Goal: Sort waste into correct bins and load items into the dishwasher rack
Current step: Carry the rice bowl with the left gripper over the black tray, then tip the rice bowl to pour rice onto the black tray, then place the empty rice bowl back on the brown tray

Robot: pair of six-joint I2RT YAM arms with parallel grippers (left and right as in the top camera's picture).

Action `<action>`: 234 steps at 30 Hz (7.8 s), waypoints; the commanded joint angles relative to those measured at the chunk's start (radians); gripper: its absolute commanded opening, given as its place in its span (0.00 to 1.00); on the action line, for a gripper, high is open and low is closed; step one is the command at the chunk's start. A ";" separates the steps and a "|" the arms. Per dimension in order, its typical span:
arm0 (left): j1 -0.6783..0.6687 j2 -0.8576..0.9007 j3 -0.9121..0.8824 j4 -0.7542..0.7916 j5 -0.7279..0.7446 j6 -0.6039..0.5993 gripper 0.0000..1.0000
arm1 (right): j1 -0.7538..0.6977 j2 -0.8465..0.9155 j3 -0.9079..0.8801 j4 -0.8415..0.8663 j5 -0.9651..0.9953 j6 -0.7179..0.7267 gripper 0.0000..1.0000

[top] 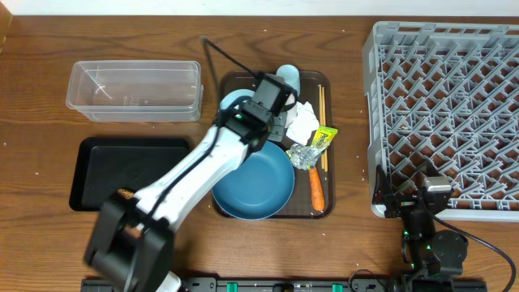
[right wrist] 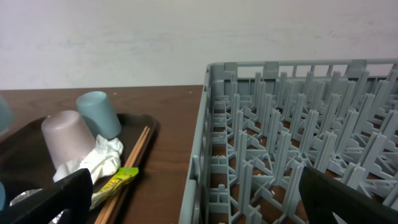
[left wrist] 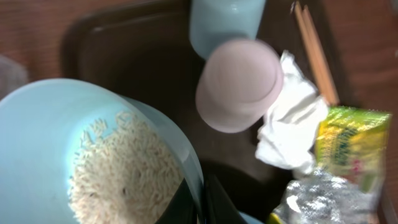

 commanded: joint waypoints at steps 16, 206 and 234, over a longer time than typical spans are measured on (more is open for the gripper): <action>0.320 -0.371 -0.008 -0.438 0.177 -0.347 0.06 | -0.019 -0.006 -0.003 -0.001 0.006 -0.002 0.99; 0.146 -0.027 -0.484 0.968 0.040 -0.209 0.06 | -0.018 -0.006 -0.003 -0.001 0.006 -0.002 0.99; 0.146 -0.657 -0.485 0.369 0.311 -0.218 0.96 | -0.018 -0.006 -0.003 -0.001 0.006 -0.002 0.99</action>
